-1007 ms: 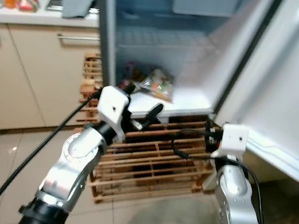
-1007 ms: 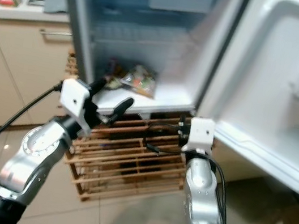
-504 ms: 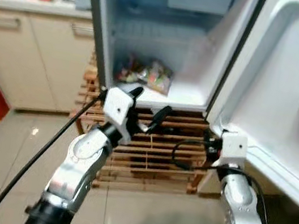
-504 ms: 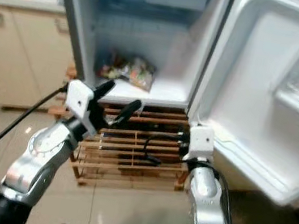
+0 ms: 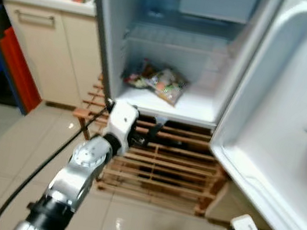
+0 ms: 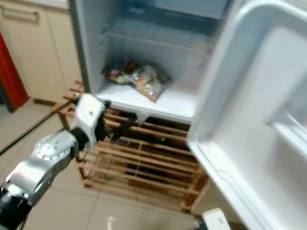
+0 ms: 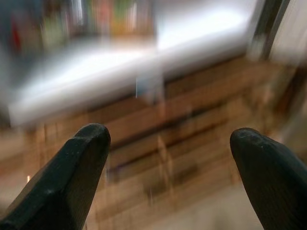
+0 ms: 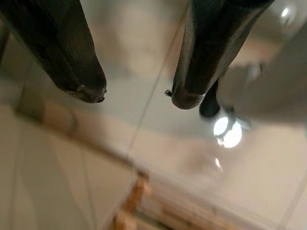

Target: Restocking fridge

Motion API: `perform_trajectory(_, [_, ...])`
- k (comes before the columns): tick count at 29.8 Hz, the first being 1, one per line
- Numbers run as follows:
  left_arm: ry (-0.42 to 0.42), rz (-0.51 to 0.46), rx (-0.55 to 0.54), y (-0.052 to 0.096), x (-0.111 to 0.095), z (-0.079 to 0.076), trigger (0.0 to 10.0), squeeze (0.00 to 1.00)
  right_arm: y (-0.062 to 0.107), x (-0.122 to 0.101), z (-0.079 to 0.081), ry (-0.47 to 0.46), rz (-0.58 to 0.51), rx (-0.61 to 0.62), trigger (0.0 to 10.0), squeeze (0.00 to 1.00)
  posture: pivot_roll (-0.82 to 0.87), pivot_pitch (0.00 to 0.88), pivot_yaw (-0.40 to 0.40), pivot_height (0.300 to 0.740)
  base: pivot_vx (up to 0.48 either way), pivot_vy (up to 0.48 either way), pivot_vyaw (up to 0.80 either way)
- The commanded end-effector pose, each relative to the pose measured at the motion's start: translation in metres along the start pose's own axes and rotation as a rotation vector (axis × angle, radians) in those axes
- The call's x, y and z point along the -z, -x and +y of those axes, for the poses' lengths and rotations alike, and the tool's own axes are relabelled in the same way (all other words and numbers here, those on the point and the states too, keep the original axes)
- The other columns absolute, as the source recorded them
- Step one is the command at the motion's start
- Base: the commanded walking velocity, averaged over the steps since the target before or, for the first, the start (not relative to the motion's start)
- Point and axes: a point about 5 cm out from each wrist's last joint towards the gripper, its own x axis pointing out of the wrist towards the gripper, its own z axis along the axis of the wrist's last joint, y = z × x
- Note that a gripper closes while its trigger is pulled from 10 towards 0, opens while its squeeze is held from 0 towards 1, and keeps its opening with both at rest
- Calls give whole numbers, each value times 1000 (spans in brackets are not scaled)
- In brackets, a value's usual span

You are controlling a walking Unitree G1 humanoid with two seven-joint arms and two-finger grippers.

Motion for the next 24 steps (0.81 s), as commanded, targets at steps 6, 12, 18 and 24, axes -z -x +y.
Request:
perform_trajectory(6, [55,-77,-5,-1,-3,0,10000,0,-3,15,-5,-55,78,42,10000,0,-159,0,39,740,0,0,0])
perform_trajectory(12, [50,-119,13,-3,-9,-7,10000,0,-5,26,-16,-93,146,142,10000,0,-155,0,34,740,0,0,0])
perform_trajectory(18, [49,-134,43,-4,-8,-11,10000,0,1,27,-45,-130,176,280,10000,0,-152,0,28,740,-274,-280,0])
perform_trajectory(24, [65,-149,21,-4,-8,-8,10000,0,3,25,-58,-101,176,355,10000,0,-147,0,26,740,0,-40,0])
